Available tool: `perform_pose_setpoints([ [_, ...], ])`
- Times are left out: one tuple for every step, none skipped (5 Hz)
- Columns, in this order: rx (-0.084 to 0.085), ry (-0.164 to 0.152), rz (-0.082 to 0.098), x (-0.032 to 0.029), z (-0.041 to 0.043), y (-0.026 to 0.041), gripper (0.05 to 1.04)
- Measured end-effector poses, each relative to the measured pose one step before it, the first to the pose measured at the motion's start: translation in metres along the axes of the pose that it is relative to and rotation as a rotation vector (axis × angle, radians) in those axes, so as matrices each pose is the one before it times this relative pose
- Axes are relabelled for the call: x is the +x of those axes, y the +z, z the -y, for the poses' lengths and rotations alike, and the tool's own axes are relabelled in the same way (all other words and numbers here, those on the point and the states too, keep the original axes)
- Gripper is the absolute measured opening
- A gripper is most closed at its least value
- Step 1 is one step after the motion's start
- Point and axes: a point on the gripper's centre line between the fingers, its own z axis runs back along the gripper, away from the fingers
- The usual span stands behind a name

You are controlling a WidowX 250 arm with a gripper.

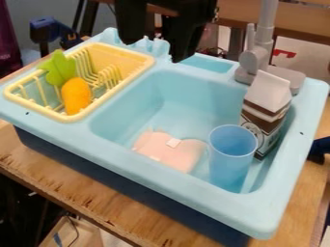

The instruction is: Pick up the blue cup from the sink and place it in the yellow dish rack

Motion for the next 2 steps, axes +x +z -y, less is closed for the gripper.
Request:
perform_pose_setpoints([
  [0.0016,-0.0009,-0.0292,0.00121,0.00115,-0.00713,1.005],
  [-0.0143,-0.0547,0.0089,0.00990,0.02133,-0.01189,1.005],
])
